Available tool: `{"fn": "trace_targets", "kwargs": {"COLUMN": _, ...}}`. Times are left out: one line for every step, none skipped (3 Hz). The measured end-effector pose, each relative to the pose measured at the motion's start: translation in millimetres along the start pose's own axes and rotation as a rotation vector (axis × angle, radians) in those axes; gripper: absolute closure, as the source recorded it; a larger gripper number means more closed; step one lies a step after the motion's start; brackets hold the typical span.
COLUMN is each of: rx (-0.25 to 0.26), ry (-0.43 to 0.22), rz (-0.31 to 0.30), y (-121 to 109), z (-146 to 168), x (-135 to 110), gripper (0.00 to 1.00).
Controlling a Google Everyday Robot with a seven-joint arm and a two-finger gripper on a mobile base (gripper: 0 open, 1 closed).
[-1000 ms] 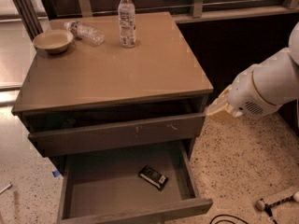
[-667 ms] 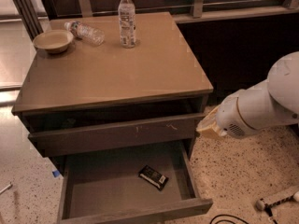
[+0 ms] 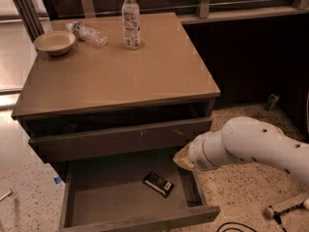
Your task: Pick rxbar chocolate from middle drawer and place on counter
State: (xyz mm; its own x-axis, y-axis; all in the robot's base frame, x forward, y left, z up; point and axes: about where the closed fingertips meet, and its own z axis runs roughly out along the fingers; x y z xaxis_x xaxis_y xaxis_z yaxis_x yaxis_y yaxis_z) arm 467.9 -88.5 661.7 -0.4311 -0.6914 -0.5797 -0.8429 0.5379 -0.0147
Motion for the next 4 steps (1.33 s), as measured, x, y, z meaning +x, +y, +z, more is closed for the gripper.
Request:
{"fn": "trace_targets", "kwargs": {"rx": 0.054, "ry": -0.046, "rz": 0.008, "y": -16.0, "z": 3.4, "x": -8.5, "gripper": 1.0}}
{"fn": "trace_targets", "kwargs": {"rx": 0.054, "ry": -0.045, "rz": 0.006, "y": -15.7, "z": 2.0, "x": -9.0, "gripper": 1.0}}
{"fn": "trace_targets", "kwargs": {"rx": 0.057, "ry": -0.056, "rz": 0.001, "y": -12.1, "z": 27.3, "x": 1.0, "gripper": 1.0}}
{"fn": "trace_targets", "kwargs": {"rx": 0.035, "ry": -0.103, "rz": 0.009, "y": -1.4, "z": 80.4, "x": 16.0, "gripper": 1.0}}
